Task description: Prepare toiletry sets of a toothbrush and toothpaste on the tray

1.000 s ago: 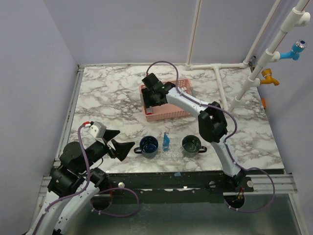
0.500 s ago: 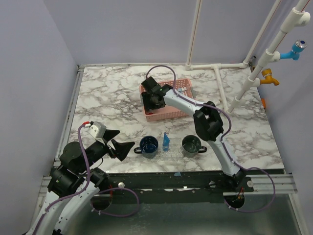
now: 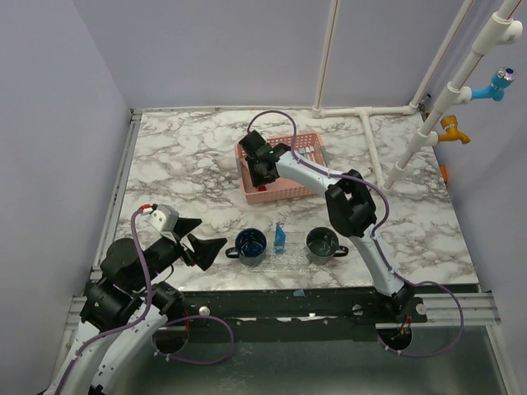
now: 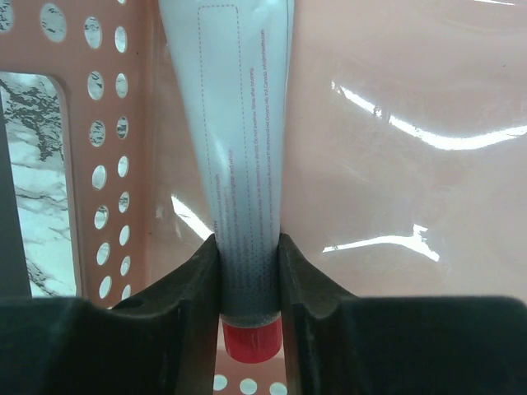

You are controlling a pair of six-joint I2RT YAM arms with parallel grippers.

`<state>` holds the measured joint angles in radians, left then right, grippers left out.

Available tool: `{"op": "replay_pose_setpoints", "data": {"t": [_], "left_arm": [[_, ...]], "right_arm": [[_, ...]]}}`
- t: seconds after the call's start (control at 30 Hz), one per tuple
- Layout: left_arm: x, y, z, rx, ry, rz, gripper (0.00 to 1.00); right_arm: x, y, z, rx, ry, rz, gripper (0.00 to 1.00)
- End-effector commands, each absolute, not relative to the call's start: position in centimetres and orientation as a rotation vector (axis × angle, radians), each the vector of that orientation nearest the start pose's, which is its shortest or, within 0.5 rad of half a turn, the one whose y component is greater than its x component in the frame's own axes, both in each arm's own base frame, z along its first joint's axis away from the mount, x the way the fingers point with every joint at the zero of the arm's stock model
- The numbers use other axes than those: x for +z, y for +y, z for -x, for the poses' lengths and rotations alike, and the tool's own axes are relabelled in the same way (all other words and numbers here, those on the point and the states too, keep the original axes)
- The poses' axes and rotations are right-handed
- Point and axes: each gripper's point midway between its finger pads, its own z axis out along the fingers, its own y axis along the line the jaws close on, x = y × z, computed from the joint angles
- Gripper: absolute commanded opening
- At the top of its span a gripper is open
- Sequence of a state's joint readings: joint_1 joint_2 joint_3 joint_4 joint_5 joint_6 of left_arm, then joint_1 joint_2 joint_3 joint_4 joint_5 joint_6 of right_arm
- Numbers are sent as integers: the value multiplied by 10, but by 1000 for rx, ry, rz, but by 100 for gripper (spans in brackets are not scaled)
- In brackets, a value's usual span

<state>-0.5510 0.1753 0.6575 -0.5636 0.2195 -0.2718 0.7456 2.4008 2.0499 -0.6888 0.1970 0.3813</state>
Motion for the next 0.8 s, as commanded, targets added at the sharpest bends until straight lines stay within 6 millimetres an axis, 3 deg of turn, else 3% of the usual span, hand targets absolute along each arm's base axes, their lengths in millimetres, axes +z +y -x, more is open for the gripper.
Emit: {"op": "replay_pose_setpoints", "data": {"t": [0.0,0.27,0.43,0.6,0.77], "left_arm": [[263,-140,-139,-783,1672,-398,99],[261,-141,-140,-784,1686,-404,99],[261,-142,-140,-785,1688,-404,99],[260,-143,-141,-787,1699,-406,99],[260,-144,-143,-794,1725,-388,99]], "right_arm": [[42,356,-429,120,2522,387,27],[95,351,-442,126,2413,337,22],[135,345,-439,157,2344,302,21],[176,339,-430,222,2279,280,21],[214,336,-407,368,2209,277,21]]}}
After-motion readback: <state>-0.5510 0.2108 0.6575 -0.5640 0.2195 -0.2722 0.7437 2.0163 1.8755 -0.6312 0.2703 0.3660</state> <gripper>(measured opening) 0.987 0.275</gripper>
